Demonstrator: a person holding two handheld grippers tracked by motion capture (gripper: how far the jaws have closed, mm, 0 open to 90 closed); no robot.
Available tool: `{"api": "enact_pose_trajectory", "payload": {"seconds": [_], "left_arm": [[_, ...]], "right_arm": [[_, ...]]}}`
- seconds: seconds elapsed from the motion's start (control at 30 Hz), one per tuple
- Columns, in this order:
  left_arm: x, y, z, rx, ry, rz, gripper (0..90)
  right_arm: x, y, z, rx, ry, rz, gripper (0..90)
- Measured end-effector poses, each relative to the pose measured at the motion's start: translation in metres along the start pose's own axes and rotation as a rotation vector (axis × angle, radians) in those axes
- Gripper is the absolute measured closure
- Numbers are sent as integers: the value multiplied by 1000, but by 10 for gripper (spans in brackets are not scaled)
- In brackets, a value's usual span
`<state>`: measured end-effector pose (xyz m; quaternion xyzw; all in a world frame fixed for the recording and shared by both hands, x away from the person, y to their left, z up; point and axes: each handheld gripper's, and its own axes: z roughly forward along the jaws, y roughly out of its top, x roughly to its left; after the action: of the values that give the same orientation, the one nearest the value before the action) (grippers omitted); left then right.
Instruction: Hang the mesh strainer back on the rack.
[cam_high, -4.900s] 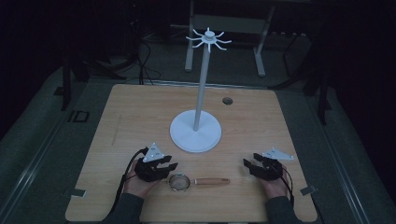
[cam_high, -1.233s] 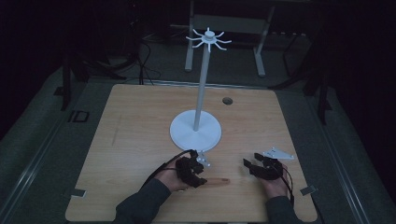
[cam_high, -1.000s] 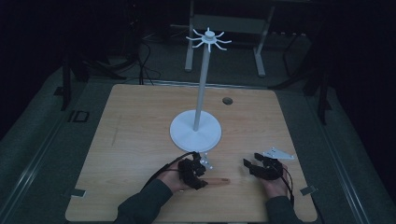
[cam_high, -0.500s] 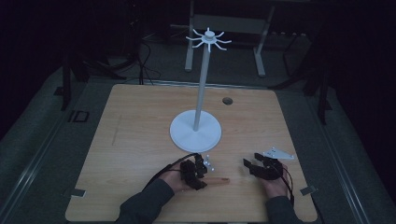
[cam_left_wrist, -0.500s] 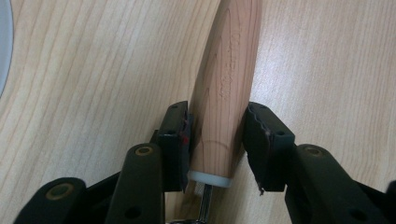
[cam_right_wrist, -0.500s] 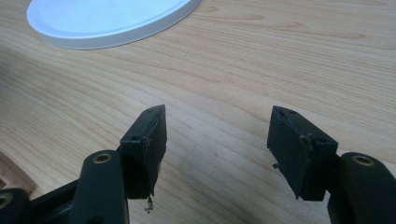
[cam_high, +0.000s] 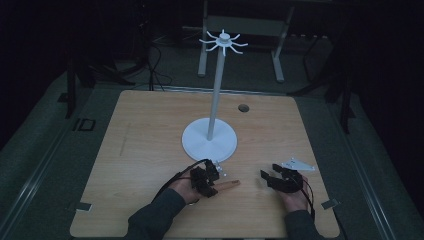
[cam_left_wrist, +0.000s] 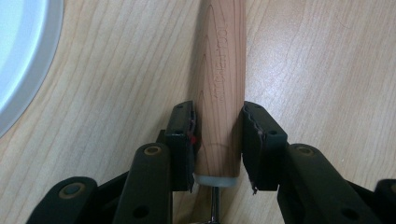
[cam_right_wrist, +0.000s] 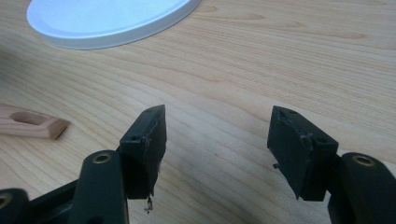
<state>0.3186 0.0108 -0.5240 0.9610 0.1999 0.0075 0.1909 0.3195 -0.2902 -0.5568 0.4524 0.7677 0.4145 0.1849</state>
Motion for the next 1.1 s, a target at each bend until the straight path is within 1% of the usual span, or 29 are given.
{"api": "enact_pose_trajectory", "payload": {"seconds": [0.1, 0.33, 0.47, 0.67, 0.87, 1.0, 1.1], "left_arm": [[0, 2, 1, 7, -8, -1, 659], [2, 7, 1, 42, -16, -12, 660], [2, 8, 1, 48, -18, -22, 670], [1, 8, 1, 46, -12, -16, 681], [2, 7, 0, 35, 7, -15, 682], [3, 6, -3, 17, 19, -22, 683], [4, 5, -6, -1, 29, -35, 683]], "right_arm": [[0, 0, 0, 0, 1, 1, 370], [0, 0, 0, 0, 1, 4, 369], [0, 0, 0, 0, 1, 3, 368], [0, 0, 0, 0, 1, 3, 369], [0, 0, 0, 0, 2, 4, 369], [0, 0, 0, -1, 2, 4, 369], [0, 0, 0, 0, 2, 5, 369]]}}
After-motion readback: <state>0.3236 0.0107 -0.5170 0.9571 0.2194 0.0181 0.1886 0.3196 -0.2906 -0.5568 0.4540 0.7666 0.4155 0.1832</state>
